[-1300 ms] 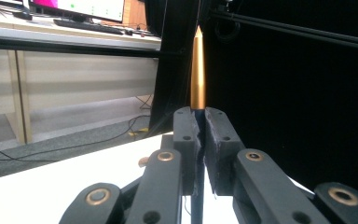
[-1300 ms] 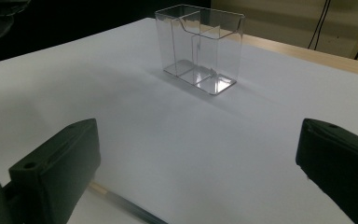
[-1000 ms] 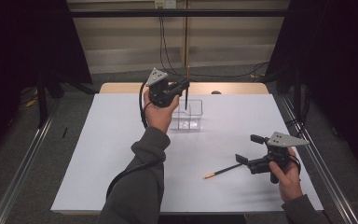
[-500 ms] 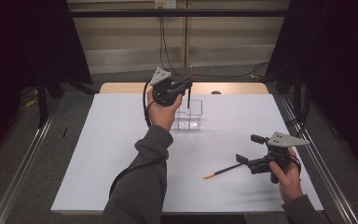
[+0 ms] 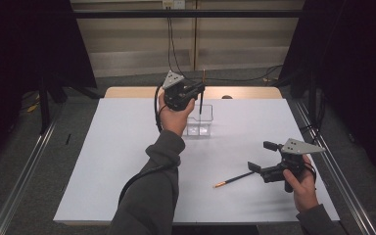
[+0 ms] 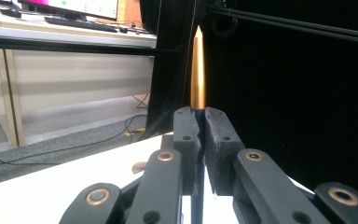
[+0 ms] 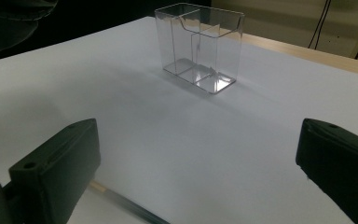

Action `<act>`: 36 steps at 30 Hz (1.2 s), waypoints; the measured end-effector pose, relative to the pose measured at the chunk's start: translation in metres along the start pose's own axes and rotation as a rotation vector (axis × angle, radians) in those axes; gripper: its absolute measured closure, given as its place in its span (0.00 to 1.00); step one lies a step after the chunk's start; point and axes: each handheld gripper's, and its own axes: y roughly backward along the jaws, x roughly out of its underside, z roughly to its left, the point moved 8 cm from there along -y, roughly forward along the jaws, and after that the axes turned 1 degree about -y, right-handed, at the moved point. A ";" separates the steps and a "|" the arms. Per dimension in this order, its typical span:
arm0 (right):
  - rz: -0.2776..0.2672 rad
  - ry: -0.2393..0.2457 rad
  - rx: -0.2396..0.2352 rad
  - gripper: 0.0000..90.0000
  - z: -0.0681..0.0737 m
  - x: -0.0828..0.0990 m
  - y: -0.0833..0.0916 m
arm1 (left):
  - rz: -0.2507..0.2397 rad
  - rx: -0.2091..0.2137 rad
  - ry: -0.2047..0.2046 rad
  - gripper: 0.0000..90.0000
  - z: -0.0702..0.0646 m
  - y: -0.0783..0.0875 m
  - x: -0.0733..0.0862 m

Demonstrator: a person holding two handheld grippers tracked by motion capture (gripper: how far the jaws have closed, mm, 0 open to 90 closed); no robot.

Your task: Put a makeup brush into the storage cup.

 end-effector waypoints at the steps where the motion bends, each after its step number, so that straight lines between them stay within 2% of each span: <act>1: 0.000 -0.003 -0.001 0.00 0.000 0.000 0.000 | 0.010 0.000 -0.013 0.93 0.001 0.000 0.001; 7: 0.001 -0.002 0.001 0.00 0.000 0.000 0.000 | 0.015 0.002 -0.013 0.93 0.001 -0.004 0.004; 8: 0.001 -0.003 -0.001 0.00 0.000 0.000 0.000 | 0.004 0.003 0.006 0.93 0.000 -0.005 0.004; 9: 0.001 -0.004 -0.003 0.00 0.000 0.000 0.000 | 0.016 -0.001 -0.018 0.93 0.001 -0.005 0.005; 17: -0.002 -0.002 -0.004 0.00 0.001 0.000 0.000 | 0.014 -0.017 -0.004 0.93 0.001 -0.010 0.009; 18: -0.002 -0.001 -0.003 0.00 0.000 0.000 0.000 | 0.015 -0.005 -0.007 0.93 0.001 -0.010 0.010; 19: -0.002 -0.002 -0.003 0.00 0.000 0.000 0.001 | 0.032 -0.016 -0.026 0.93 0.003 -0.010 0.012; 20: -0.002 -0.002 -0.003 0.00 0.000 0.000 0.001 | 0.016 -0.016 -0.010 0.93 0.003 -0.011 0.012; 24: -0.004 -0.002 -0.002 0.00 0.000 0.000 0.001 | 0.023 -0.013 -0.022 0.93 0.003 -0.012 0.015; 25: -0.005 -0.001 -0.003 0.00 0.000 -0.001 0.001 | 0.006 -0.012 0.003 0.93 0.002 -0.013 0.014; 27: -0.005 0.002 -0.005 0.00 0.000 -0.001 0.001 | 0.033 -0.019 -0.023 0.93 0.004 -0.012 0.016; 29: -0.006 0.000 -0.007 0.00 0.000 -0.001 0.001 | 0.014 -0.006 -0.013 0.93 0.002 -0.014 0.016; 32: -0.007 0.000 -0.006 0.00 0.000 -0.001 0.001 | 0.016 -0.007 -0.006 0.93 0.001 -0.015 0.016; 36: -0.007 0.001 -0.009 0.00 0.000 -0.001 0.001 | 0.023 -0.004 -0.027 0.93 0.000 -0.016 0.017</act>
